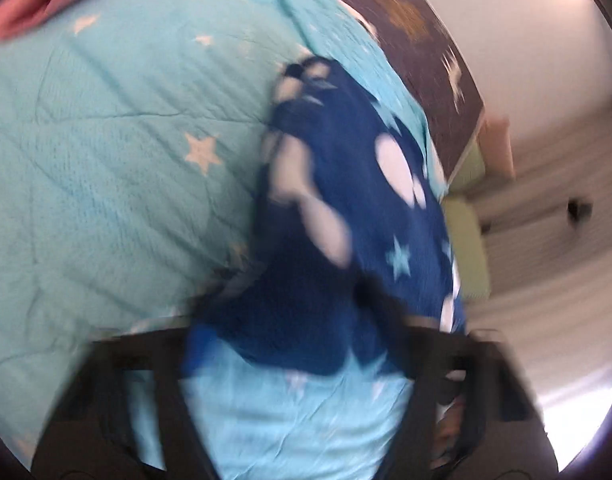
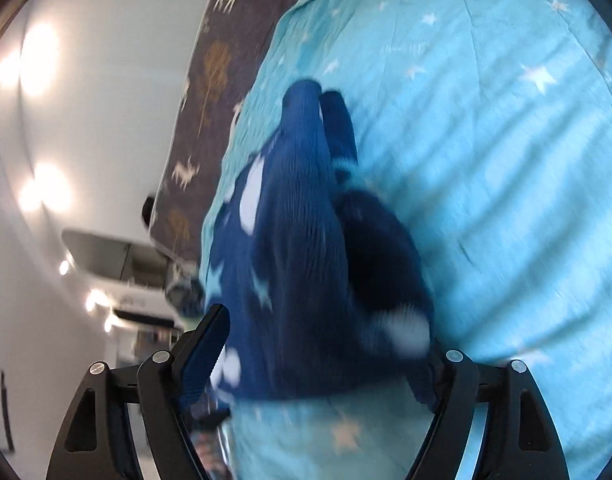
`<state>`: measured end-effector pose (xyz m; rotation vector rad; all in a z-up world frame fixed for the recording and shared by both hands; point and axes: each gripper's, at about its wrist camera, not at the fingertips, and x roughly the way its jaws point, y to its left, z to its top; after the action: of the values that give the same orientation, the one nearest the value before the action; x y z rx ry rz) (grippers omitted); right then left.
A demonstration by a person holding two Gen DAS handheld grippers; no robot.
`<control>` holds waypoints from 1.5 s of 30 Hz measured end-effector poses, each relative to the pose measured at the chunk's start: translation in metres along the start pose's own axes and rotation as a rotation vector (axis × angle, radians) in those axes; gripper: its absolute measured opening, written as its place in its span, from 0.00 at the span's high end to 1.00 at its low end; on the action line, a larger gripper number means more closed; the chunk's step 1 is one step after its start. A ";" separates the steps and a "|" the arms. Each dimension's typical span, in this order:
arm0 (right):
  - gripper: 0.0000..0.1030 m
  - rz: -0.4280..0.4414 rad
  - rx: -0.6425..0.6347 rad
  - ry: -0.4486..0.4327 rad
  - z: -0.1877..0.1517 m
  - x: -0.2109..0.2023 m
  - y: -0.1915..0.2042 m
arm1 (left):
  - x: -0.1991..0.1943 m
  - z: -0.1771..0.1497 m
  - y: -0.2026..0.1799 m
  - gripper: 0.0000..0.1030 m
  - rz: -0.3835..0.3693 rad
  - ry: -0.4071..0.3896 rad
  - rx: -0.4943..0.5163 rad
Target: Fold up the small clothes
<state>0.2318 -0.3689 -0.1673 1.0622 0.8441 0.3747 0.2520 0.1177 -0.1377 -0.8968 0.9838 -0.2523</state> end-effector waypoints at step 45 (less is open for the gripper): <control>0.37 -0.362 -0.455 0.074 -0.028 -0.067 0.059 | -0.062 0.001 -0.032 0.36 0.261 0.034 0.393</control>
<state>0.1747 -0.3671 -0.0931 0.4648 0.9415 0.2815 0.2251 0.1326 -0.0752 -0.4030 1.0259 -0.2284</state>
